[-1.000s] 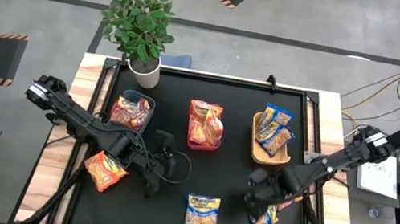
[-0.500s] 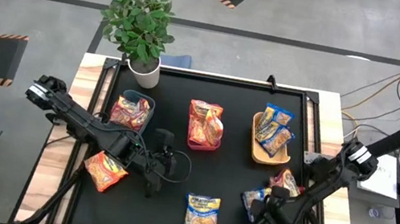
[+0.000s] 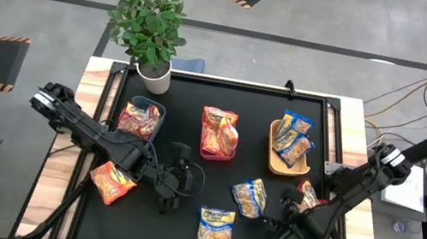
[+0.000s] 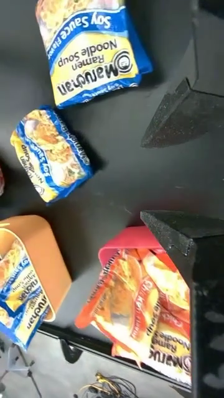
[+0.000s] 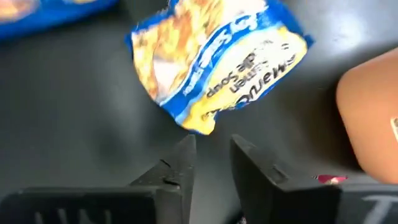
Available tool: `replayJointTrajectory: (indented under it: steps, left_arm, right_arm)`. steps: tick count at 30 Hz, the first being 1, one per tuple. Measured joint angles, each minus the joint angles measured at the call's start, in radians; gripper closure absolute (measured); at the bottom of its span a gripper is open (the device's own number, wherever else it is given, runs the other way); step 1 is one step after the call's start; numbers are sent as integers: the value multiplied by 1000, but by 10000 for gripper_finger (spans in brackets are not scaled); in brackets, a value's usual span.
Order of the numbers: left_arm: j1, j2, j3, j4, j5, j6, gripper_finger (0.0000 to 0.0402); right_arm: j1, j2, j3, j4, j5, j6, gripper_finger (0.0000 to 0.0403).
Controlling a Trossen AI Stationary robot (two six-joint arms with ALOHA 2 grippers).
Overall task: Sort Maruchan noodles
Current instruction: Put the blue noodle pack into the yellow bin
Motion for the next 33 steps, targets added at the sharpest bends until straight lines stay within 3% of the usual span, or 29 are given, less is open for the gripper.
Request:
replayJointTrajectory:
  steps: [6, 14, 22, 27, 33]
  left_arm:
    - [2, 52, -18, 122, 1, 66, 245]
    - [27, 147, -19, 345, 1, 208, 245]
    - [64, 271, -19, 597, 33, 251, 245]
    - [63, 355, -19, 727, 34, 250, 245]
    - [69, 413, -19, 830, 34, 249, 245]
  right_arm:
    - [4, -92, -92, 102, 92, 52, 351]
    - [-27, -197, -315, 336, 211, 62, 392]
    - [-96, -298, -437, 446, 119, 203, 393]
    - [-97, -363, -444, 448, 110, 319, 366]
    - [-96, -410, -444, 474, 97, 444, 279]
